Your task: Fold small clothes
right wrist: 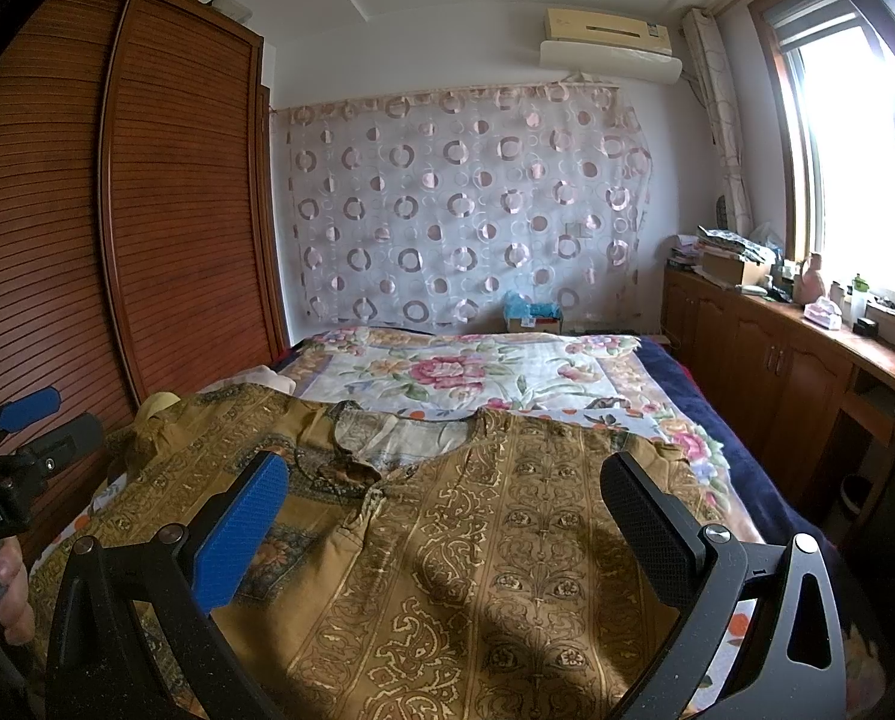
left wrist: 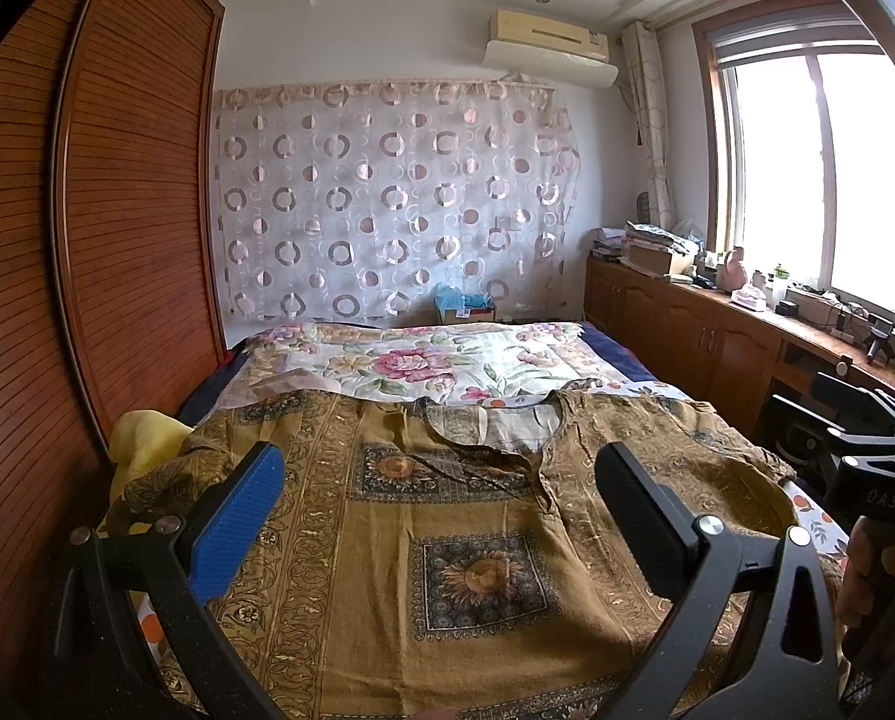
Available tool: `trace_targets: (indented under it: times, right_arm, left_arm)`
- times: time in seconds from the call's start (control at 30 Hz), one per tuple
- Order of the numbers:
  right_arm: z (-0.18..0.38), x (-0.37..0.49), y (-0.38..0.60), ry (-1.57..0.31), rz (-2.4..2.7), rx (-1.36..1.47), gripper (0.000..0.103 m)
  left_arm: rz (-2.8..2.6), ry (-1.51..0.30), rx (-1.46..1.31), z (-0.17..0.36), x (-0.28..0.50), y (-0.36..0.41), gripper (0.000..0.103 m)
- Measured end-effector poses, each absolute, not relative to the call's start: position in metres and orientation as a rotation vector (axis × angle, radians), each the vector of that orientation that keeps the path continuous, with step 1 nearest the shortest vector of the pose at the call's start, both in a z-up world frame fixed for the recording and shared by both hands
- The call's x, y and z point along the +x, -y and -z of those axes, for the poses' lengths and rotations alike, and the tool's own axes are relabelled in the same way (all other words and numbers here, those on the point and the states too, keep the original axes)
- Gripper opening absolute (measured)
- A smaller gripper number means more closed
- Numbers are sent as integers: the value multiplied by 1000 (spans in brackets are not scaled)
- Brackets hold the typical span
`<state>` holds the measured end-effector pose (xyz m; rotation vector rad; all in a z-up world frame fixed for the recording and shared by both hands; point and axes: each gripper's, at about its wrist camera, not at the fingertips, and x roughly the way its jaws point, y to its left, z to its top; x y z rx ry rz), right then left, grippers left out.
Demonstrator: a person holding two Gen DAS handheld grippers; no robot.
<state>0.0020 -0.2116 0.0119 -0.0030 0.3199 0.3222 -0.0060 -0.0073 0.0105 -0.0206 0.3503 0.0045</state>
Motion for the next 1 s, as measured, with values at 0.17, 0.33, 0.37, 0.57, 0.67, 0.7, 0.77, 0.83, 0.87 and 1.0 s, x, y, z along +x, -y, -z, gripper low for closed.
trace_targets:
  times: [0.17, 0.33, 0.37, 0.57, 0.67, 0.7, 0.77, 0.83, 0.87, 1.0]
  right_arm:
    - [-12, 2, 211, -320, -323, -4, 103]
    - [-12, 2, 211, -319, -323, -4, 103]
    - [-12, 2, 211, -319, -324, -4, 103]
    - [-11, 4, 209, -324, -328, -4, 103]
    - [-9, 5, 208, -330, -336, -3, 103]
    - [-8, 6, 207, -333, -341, -4, 103]
    - [-6, 7, 205, -339, -351, -6, 103]
    - [-3, 10, 203, -347, -360, -14, 103]
    - [-3, 10, 203, -351, -362, -17, 103]
    - [0, 14, 202, -369, -384, -17, 103]
  left_arm:
    - [-5, -351, -21, -9, -6, 7, 103]
    - [-3, -349, -21, -19, -10, 6, 103]
    - [-4, -350, -21, -19, -10, 6, 103]
    - [-4, -351, -21, -17, -10, 6, 103]
    - [-4, -361, -19, -25, -15, 7, 103]
    - [-7, -366, -18, -23, -15, 6, 103]
    - [-10, -379, -21, -20, -13, 1, 103]
    - [-15, -395, -19, -13, -9, -4, 103]
    - [-23, -405, -16, -10, -8, -8, 103]
    - [-42, -447, -18, 5, -2, -25, 103]
